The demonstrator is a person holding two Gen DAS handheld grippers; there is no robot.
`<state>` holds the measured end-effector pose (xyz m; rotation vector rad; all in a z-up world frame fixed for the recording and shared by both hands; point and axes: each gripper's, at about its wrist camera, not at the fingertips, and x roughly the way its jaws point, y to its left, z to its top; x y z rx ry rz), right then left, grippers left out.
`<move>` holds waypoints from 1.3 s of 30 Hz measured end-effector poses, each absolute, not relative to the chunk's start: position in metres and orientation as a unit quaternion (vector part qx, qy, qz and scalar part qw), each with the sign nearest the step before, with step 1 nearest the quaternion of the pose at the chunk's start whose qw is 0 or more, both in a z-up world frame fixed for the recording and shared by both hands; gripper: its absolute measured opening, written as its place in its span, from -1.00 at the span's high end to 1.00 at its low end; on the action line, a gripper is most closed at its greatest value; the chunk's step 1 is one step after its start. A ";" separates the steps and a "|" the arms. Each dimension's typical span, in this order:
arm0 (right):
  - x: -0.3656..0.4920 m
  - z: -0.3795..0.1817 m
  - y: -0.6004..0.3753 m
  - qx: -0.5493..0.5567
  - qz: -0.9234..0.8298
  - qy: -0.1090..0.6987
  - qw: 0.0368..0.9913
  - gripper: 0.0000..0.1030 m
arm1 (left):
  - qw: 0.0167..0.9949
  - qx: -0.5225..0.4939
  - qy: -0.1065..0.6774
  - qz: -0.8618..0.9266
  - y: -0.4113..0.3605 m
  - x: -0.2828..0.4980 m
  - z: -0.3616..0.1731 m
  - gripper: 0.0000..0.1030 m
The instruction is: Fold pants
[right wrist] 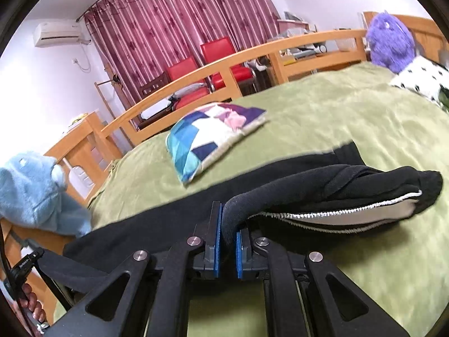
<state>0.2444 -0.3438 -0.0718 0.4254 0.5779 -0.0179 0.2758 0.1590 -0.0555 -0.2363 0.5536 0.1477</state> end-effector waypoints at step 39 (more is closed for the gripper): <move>0.252 -0.229 -0.407 0.227 -0.068 0.420 0.876 0.02 | 0.879 -0.236 0.415 -0.018 0.102 0.271 -0.216 -0.39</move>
